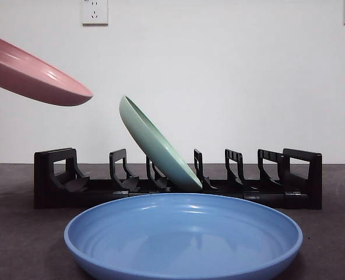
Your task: Place the plate
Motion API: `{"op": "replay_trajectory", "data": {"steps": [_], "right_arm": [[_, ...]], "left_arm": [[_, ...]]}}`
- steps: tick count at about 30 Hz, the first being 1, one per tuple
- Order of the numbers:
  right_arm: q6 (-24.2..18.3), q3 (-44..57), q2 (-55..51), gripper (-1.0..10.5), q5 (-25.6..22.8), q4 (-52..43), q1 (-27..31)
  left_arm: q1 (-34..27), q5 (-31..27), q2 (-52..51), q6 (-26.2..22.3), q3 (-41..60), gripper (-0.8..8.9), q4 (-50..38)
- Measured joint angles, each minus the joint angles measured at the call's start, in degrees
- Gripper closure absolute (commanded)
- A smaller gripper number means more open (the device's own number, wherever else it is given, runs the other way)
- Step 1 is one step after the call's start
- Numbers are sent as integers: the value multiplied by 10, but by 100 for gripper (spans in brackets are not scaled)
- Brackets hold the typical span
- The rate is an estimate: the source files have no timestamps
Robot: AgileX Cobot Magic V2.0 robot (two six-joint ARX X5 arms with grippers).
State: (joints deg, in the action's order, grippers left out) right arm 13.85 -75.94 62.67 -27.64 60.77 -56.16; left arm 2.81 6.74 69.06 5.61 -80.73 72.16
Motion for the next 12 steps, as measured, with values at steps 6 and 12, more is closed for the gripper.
{"op": "replay_trajectory", "data": {"steps": [6,12], "right_arm": [[-6,0,0,723,0,0,15],[-16,0,0,723,0,0,22]], "left_arm": [[1,51,-100,16,107,798,-24],[10,119,-165,59,233,799,-78]]}}
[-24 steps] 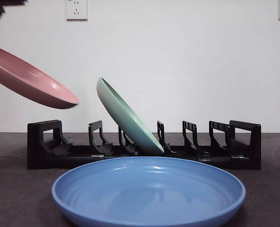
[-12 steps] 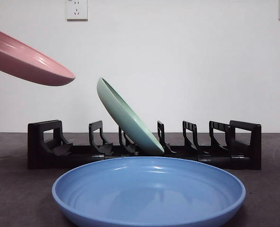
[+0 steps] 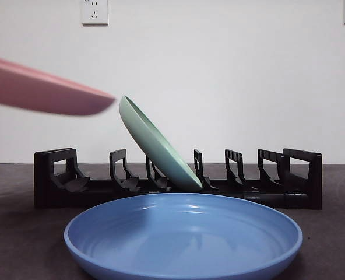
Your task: Place the plate
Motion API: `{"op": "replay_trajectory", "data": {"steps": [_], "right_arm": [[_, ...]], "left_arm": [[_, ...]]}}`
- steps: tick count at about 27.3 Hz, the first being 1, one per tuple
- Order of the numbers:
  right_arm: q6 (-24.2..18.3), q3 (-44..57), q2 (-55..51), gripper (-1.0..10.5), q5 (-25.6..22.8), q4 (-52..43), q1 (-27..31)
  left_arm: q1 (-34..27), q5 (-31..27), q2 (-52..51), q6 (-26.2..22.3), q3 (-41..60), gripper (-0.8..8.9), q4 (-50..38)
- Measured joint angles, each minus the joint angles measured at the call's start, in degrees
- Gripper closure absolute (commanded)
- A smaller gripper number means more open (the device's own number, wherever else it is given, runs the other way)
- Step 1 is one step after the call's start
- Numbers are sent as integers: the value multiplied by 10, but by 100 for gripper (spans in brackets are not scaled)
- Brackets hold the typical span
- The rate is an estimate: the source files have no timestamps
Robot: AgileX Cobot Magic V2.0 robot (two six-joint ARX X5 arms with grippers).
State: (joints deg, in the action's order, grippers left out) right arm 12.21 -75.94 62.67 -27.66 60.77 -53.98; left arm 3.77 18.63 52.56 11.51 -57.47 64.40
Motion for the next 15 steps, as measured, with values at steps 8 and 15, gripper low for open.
{"op": "replay_trajectory", "data": {"steps": [8,15], "right_arm": [[-5,0,0,723,0,0,0],[-14,0,0,723,0,0,9]], "left_arm": [[104,23,-38,118,183,798,-141],[221,-27,-8,236,235,798,-294]]}}
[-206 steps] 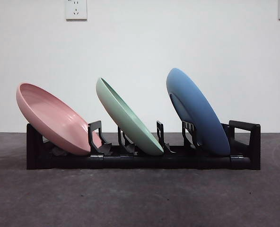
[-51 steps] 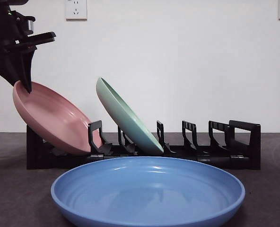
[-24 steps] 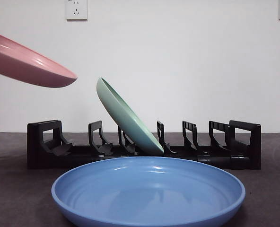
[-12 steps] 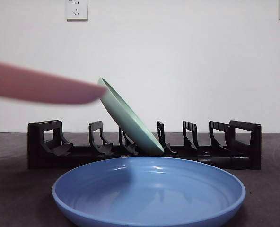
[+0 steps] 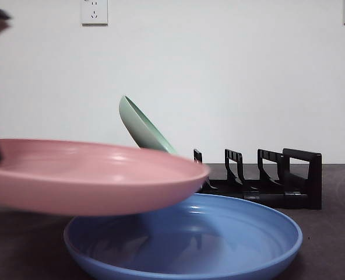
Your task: Place the plate
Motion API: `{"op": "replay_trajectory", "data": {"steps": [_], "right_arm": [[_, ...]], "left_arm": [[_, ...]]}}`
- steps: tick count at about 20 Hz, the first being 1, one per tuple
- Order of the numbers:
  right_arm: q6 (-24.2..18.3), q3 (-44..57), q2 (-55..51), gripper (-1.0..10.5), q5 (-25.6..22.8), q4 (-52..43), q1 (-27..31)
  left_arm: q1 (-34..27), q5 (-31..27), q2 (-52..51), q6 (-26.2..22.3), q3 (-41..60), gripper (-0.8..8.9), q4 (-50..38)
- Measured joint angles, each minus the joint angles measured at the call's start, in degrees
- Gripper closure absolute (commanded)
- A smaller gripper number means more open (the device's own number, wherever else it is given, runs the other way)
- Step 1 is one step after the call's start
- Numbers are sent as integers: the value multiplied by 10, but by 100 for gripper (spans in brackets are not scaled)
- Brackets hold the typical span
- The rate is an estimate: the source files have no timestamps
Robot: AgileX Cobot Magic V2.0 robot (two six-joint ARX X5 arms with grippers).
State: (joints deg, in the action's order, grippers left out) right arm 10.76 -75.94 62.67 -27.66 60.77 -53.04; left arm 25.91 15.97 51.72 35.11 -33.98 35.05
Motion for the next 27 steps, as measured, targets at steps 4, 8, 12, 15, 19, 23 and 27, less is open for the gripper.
{"op": "replay_trajectory", "data": {"steps": [4,8,12,15,19,23,27], "right_arm": [[-5,0,0,723,0,0,14],[-5,0,0,723,5,0,21],[-5,0,0,723,7,3,21],[-5,0,0,723,7,3,21],[-5,0,0,723,7,3,21],[-5,0,0,723,7,9,21],[-5,0,0,723,7,16,21]], "left_arm": [[74,-28,78,50,0,798,-65],[118,-43,134,99,0,798,-138],[139,-66,160,130,0,798,-175],[148,-76,180,136,0,798,-176],[152,-82,185,138,0,768,-177],[153,-80,185,138,0,569,-178],[153,-70,181,138,0,525,-173]]}}
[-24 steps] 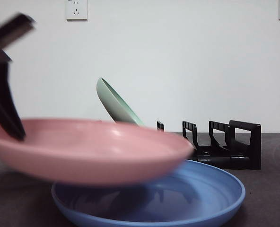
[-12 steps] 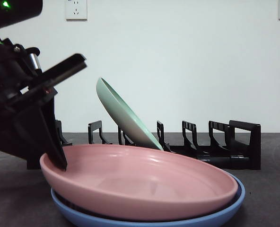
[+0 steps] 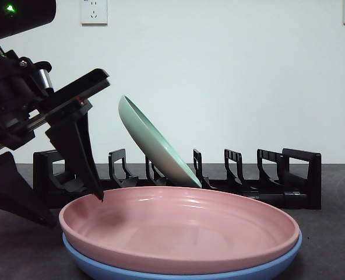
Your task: Place the plate
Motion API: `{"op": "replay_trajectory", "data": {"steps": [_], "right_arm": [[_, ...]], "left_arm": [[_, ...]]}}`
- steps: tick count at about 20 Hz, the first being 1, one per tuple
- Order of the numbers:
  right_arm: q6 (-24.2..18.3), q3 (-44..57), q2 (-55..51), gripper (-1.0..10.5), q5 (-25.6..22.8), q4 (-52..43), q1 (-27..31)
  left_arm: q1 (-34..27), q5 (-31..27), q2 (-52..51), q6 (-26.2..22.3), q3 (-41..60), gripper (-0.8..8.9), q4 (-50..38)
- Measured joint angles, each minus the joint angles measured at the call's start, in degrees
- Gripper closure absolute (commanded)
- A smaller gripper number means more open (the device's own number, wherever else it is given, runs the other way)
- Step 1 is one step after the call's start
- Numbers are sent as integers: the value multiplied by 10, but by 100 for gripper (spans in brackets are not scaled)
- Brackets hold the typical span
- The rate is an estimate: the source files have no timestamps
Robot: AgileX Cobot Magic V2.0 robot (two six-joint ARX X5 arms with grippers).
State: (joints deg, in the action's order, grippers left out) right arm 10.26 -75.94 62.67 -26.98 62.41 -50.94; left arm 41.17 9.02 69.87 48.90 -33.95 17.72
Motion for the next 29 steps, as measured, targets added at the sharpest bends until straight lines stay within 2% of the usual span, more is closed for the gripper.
{"op": "replay_trajectory", "data": {"steps": [3,5,9,14,17,19,22,29], "right_arm": [[0,0,0,723,0,0,0],[0,0,0,723,4,0,0],[5,0,0,723,32,0,0],[5,0,15,723,126,-51,4],[5,-5,69,723,205,-90,17],[6,-28,129,723,252,-90,25],[7,-98,232,723,289,-91,31],[6,-272,413,721,301,-95,33]], "left_arm": [[-2,-3,-30,-11,-17,526,71],[-16,-23,-67,-40,-47,527,122],[-70,-54,-162,-142,-132,528,228],[-206,-92,-238,-294,-224,528,372],[-291,-93,-255,-355,-261,528,442],[-322,-93,-259,-370,-275,528,468],[-329,-93,-262,-376,-285,528,474],[-329,-93,-263,-375,-285,528,478]]}}
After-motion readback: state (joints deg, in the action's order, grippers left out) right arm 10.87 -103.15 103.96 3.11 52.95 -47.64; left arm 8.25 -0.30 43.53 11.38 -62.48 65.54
